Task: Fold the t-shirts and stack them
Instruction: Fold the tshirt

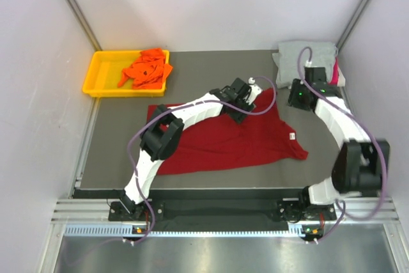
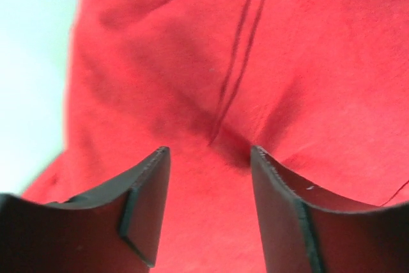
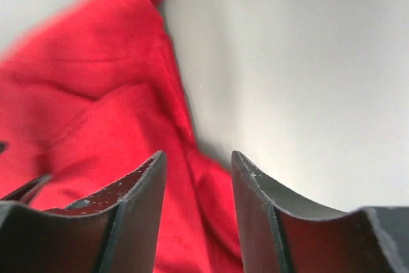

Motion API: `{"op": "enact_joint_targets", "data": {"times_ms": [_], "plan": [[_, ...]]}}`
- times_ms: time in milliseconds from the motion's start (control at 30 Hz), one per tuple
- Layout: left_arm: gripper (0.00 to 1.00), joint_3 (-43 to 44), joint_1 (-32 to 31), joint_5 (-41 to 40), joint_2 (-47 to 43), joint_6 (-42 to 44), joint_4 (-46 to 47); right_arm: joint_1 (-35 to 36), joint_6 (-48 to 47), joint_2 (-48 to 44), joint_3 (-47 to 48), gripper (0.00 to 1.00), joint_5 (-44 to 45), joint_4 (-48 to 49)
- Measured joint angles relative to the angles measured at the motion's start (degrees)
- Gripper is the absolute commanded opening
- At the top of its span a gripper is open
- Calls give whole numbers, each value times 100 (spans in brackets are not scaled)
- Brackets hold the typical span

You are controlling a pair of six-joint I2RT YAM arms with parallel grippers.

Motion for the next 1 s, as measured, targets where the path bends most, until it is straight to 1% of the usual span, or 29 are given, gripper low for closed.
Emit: {"op": "enact_joint_targets", "data": {"times_ms": [67, 133, 167, 267, 333, 433, 500, 567, 633, 667, 733, 833, 900, 1000], "plan": [[63, -122, 13, -87, -173, 81, -4, 17, 131, -776, -103, 42, 199, -188], [63, -417, 31, -107, -557, 199, -63, 50, 304, -1764, -308, 33, 72, -310], [63, -629, 37, -103, -852, 264, -96, 63, 387, -2184, -459, 26, -52, -358], [62, -1222, 61, -74, -1742, 483, -232, 125, 726, -3032, -1169, 18, -634, -330], [62, -1821, 61, -24, -2483, 669, -306, 162, 975, -3263, -1840, 13, -1115, -343], [62, -2715, 61, 52, -3383, 946, -601, 168, 1266, -3150, -2721, 10, -1554, -380], [61, -3314, 61, 35, -3713, 1104, -745, 164, 1390, -3038, -3053, 8, -1652, -463], [61, -3904, 68, -33, -3821, 1237, -866, 94, 1480, -2927, -3169, 6, -1663, -435], [61, -4435, 90, -103, -3812, 1335, -1019, -50, 1523, -2806, -3185, 6, -1617, -251], [61, -4697, 109, -142, -3812, 1381, -1078, -181, 1543, -2719, -3187, 8, -1593, -136], [61, -5047, 155, -219, -3814, 1436, -1196, -509, 1563, -2524, -3287, 9, -1591, 201], [61, -5228, 271, -199, -3853, 1464, -1228, -1165, 1554, -2186, -3569, 8, -1567, 514], [61, -5252, 376, -184, -3989, 1502, -1220, -1602, 1593, -1958, -3646, 8, -1843, 636], [61, -5254, 535, -125, -4197, 1541, -1244, -1814, 1585, -1858, -3644, 8, -2076, 704]]}}
